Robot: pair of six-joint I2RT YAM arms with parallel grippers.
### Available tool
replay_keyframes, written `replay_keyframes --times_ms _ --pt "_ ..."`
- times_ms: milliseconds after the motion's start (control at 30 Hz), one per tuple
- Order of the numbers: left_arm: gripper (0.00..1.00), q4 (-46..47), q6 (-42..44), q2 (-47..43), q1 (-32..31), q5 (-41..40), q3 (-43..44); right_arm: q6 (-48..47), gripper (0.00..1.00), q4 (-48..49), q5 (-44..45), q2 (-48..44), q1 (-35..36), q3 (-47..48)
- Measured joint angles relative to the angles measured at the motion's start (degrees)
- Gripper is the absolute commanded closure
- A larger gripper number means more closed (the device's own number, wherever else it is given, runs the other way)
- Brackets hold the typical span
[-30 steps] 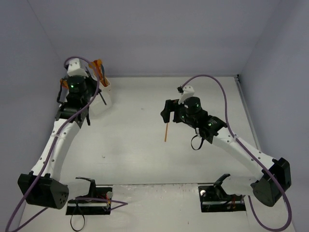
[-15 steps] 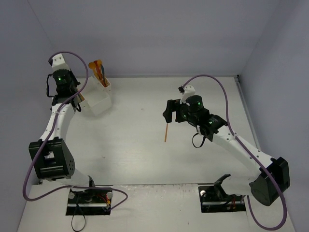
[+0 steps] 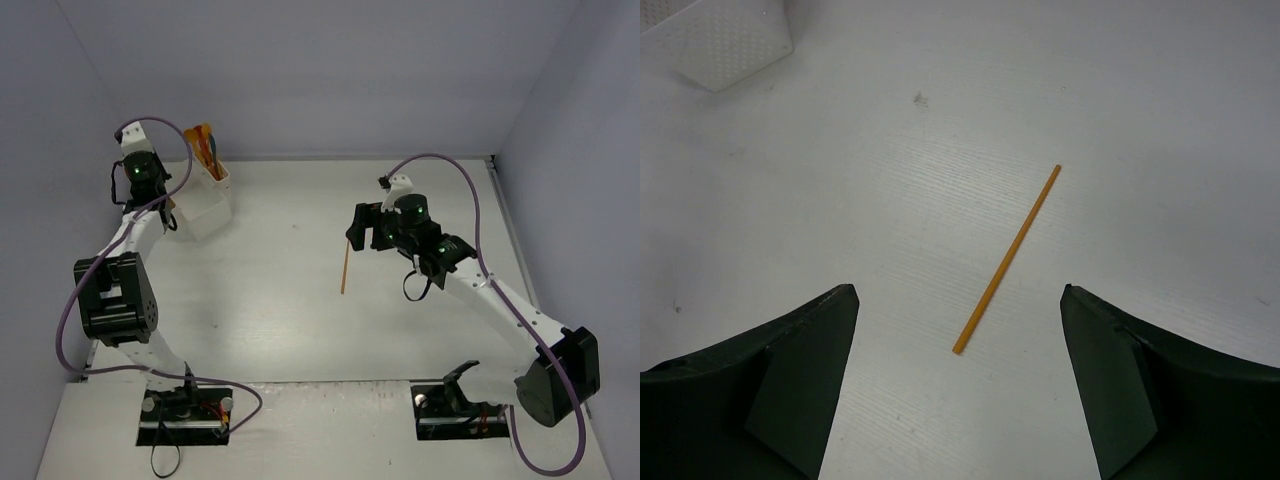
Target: Sort the eating utensils into containers
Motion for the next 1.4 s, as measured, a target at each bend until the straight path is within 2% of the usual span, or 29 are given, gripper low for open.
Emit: replay_keyframes --times_ms 167,233,333,500,733,833,1033,1200,1400 --pt "0.89 1.1 -0.3 0.4 0.0 -0.3 -4.0 0.0 0.22 0.0 -0.2 0.0 -0.3 0.0" --pt "0.76 1.5 -0.3 0.2 0.0 -0.5 -5.1 0.1 0.22 0.0 -0.2 0.1 -0.3 0.0" --pt "0.49 1.5 -0.6 -0.5 0.0 -0.7 -6.8 0.1 0.25 0.0 -0.2 0.4 -0.3 0.0" --pt "0.31 0.3 -1.4 -5.3 0.0 0.2 -9.6 1.2 0.29 -0.3 0.6 1.1 -0.3 -0.2" --pt "0.23 -8.3 -3.6 -17.8 -0.3 1.3 -9.2 5.5 0.30 -2.5 5.2 5.3 -0.3 -0.1" --pt "0.19 -16.4 -4.8 -22.5 -1.6 1.0 -6.2 7.6 0.30 -5.0 7.3 9.1 0.1 0.1" --pt "0.16 -34.3 -8.7 -29.5 -8.7 4.0 -1.5 10.9 0.30 -9.5 11.7 17.0 4.7 3.2" --pt "0.16 -43.9 -13.6 -36.5 -14.4 10.3 -5.0 14.0 0.35 -10.6 13.1 21.9 8.6 5.4" --pt "0.16 -52.4 -17.4 -43.4 -16.9 15.4 -11.6 17.5 0.44 -10.8 13.9 27.9 10.4 6.3"
